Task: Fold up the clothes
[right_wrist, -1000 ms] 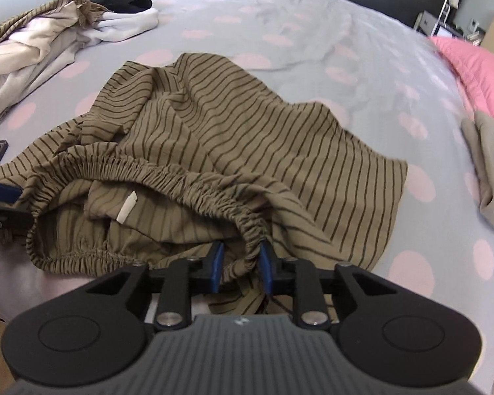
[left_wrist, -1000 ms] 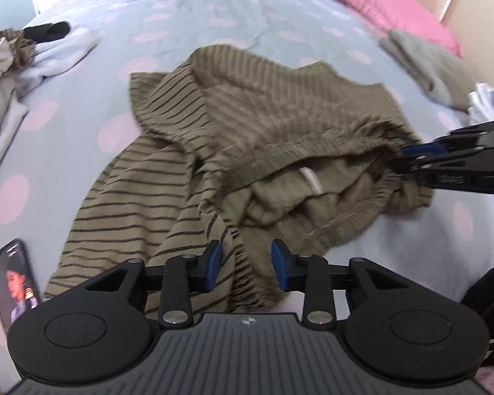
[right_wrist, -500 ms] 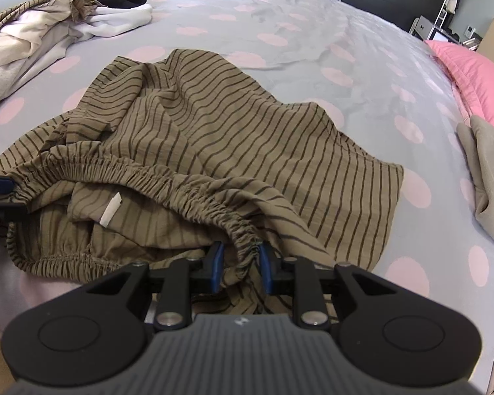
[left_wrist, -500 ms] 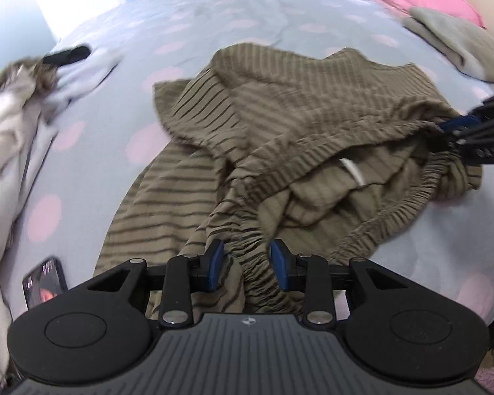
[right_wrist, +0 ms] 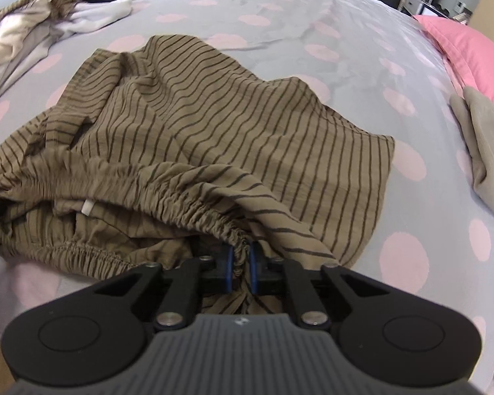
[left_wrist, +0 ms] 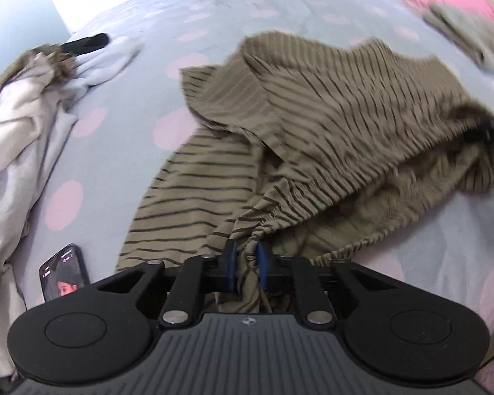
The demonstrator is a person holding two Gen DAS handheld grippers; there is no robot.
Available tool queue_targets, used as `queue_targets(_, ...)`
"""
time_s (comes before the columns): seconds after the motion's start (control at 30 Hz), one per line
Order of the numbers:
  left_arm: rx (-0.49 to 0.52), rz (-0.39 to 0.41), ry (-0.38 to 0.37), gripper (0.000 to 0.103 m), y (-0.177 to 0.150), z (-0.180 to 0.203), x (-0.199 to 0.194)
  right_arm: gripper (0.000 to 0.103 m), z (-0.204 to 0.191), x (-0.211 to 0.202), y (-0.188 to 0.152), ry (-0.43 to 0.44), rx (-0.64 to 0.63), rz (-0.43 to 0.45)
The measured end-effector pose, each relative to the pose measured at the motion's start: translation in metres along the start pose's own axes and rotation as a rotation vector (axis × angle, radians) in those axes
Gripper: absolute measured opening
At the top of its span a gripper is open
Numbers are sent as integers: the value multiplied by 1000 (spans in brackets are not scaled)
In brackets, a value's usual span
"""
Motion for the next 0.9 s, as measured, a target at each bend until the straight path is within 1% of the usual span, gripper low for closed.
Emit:
queue_targets(0.03, -18, 16, -2, 7, 2, -4, -4, 8, -1, -4, 1, 16, 8, 9)
queue_targets(0.2, -76, 112, -6, 6, 21, -25, -36, 8, -6, -29, 13, 38, -5, 92)
queue_targets(0.3, -52, 152, 1, 5, 38, -32, -53, 7, -8, -49, 27, 32, -5, 152)
queue_targets(0.43, 27, 194, 21, 5, 73, -35, -75, 7, -9, -76, 49, 7, -28, 223)
queue_targets(0.5, 60, 201, 18, 5, 94, -39, -84, 7, -5, -90, 63, -6, -31, 242)
queue_targets(0.57, 89, 207, 20, 5, 117, -45, -93, 6, 0, -101, 79, 4, -25, 248)
queue_targets(0.67, 89, 207, 14, 5, 161, -56, -100, 6, 9, -115, 111, 5, -23, 260)
queue_targets(0.77, 65, 223, 26, 5, 212, -69, -106, 6, 16, -129, 156, -18, -19, 289)
queue_targets(0.83, 43, 250, 41, 4, 246, -77, -112, 6, 21, -138, 188, -48, -27, 324)
queue_targets(0.9, 22, 278, 54, 4, 279, -84, -119, 6, 26, -149, 220, -96, -42, 372)
Point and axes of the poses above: each gripper's, at about its wrist camera, not at the fingertips, and x roughly the way its jaws point, z to its right, y to its top, the point moved 7 cm from there along x, roughly the way its jaws point, and after that the axes turned 5 degrees about x, right-handed, at the moved point
